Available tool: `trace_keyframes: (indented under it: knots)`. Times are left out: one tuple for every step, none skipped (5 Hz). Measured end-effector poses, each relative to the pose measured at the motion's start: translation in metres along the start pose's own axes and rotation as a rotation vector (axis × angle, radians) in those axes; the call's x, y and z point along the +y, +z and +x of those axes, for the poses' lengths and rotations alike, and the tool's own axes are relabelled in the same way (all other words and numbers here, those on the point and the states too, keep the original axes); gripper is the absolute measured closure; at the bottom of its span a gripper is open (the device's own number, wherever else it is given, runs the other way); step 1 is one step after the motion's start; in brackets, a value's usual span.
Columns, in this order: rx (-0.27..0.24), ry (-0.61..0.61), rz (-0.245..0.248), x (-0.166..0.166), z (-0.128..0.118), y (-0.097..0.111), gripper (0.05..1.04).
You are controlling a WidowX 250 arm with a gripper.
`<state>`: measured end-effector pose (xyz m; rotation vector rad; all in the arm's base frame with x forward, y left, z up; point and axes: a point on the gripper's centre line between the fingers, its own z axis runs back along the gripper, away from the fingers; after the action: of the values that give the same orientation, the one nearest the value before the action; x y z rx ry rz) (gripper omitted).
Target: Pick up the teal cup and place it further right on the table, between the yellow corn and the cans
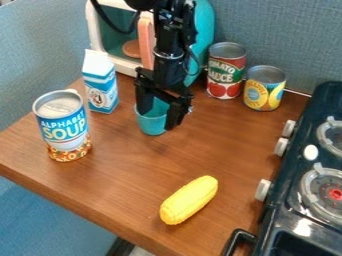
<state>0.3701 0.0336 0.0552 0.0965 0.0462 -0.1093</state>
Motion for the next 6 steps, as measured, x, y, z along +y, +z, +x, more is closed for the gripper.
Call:
trace_keyframes:
  knots:
    - [-0.002,-0.024,-0.005,-0.001,0.004,-0.007,0.073]
    - [-0.024,-0.04,-0.004,0.0,0.011,-0.006,0.074]
    - [-0.036,-0.043,-0.005,0.0,0.016,-0.005,0.113]
    - [-0.038,-0.035,-0.006,0.002,0.019,-0.004,0.388]
    - [-0.033,-0.026,-0.006,0.003,0.02,-0.002,0.685]
    - [-0.012,-0.039,-0.003,0.003,0.02,-0.008,0.906]
